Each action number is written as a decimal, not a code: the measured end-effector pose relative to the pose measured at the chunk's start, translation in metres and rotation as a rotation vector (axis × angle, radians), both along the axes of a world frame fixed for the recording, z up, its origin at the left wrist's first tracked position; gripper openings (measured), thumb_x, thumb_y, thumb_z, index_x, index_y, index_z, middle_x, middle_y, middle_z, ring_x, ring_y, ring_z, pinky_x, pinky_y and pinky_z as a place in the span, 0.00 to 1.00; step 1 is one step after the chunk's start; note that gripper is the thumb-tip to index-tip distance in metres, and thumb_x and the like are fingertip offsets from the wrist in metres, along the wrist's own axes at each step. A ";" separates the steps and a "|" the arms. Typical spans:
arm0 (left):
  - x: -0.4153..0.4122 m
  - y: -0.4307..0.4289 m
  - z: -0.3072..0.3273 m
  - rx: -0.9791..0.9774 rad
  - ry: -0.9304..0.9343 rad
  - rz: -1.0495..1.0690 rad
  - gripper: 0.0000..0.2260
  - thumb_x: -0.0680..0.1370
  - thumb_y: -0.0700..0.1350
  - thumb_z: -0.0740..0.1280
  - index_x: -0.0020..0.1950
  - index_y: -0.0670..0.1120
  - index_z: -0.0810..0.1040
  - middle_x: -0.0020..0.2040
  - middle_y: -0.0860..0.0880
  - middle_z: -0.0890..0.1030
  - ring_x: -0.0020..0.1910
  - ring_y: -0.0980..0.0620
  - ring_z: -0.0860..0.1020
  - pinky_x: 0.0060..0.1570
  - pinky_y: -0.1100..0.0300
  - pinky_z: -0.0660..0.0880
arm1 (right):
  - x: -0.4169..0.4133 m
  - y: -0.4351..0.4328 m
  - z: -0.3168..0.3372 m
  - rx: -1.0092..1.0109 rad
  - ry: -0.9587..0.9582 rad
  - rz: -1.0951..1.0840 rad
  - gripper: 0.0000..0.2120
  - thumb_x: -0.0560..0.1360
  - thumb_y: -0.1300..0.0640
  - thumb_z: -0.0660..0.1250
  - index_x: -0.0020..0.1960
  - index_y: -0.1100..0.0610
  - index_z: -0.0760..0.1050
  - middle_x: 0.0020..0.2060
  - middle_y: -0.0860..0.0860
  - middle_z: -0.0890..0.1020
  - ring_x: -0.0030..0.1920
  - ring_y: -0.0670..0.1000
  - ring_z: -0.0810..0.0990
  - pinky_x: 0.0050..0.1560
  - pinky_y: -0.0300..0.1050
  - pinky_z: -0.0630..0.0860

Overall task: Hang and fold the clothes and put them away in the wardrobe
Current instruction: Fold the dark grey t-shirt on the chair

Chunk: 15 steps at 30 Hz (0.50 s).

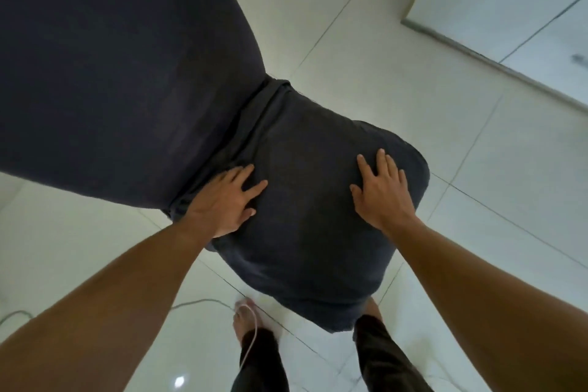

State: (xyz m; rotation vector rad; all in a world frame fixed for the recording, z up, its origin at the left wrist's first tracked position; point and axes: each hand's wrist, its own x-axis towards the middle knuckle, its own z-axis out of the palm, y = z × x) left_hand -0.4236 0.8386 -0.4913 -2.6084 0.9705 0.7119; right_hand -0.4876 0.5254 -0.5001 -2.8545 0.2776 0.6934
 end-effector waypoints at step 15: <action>-0.040 0.062 -0.031 -0.183 -0.186 -0.132 0.25 0.80 0.58 0.61 0.76 0.52 0.69 0.71 0.41 0.73 0.71 0.39 0.69 0.69 0.42 0.67 | -0.151 0.101 -0.014 0.065 -0.177 -0.417 0.17 0.84 0.48 0.56 0.70 0.54 0.69 0.67 0.56 0.73 0.64 0.58 0.73 0.66 0.55 0.74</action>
